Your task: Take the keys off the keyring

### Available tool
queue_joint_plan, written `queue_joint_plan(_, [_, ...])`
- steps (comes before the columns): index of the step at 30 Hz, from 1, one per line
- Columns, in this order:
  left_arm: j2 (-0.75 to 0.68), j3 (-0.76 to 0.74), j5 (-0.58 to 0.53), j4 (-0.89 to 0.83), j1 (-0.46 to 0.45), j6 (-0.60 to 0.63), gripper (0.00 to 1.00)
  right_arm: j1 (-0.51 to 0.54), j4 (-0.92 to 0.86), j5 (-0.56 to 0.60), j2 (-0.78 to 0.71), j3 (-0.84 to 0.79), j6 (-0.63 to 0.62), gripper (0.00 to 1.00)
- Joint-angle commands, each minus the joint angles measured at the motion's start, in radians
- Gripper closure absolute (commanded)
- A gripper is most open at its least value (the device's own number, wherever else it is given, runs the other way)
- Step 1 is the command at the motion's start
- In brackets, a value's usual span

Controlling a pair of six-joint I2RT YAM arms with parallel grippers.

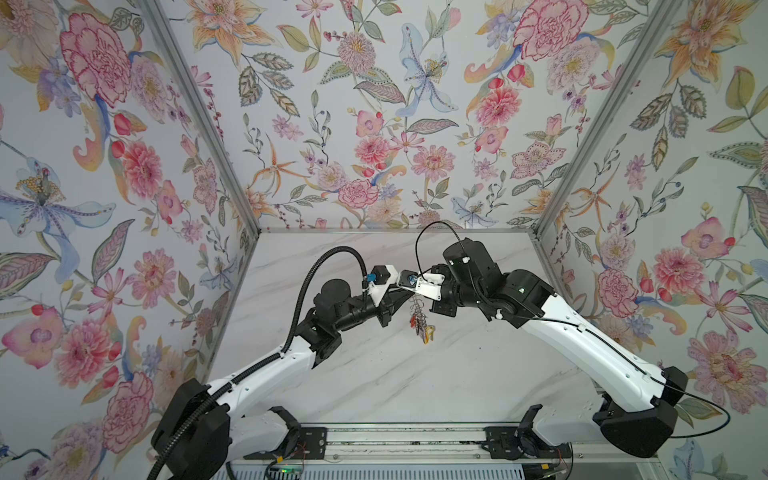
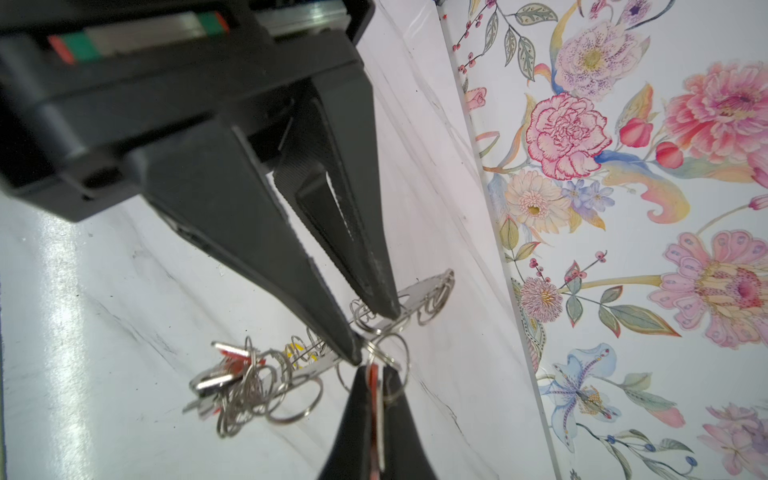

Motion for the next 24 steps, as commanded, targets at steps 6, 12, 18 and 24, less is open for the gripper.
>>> queue_joint_plan(6, [0.019, 0.048, 0.023, -0.028, -0.009, 0.036, 1.0, 0.01, 0.025, -0.004, -0.023, 0.018, 0.015, 1.0])
queue_joint_plan(12, [-0.002, 0.052, 0.013, -0.067, -0.009, 0.085, 1.0, 0.005, 0.024, 0.012, -0.041, 0.011, 0.018, 1.0])
queue_joint_plan(18, [-0.033, 0.053, 0.006, -0.075, -0.004, 0.126, 1.0, -0.013, 0.024, 0.024, -0.069, -0.019, 0.034, 1.0])
queue_joint_plan(24, [-0.061, 0.02, 0.014, 0.026, -0.001, 0.116, 1.0, -0.051, 0.024, -0.027, -0.088, -0.052, 0.06, 1.0])
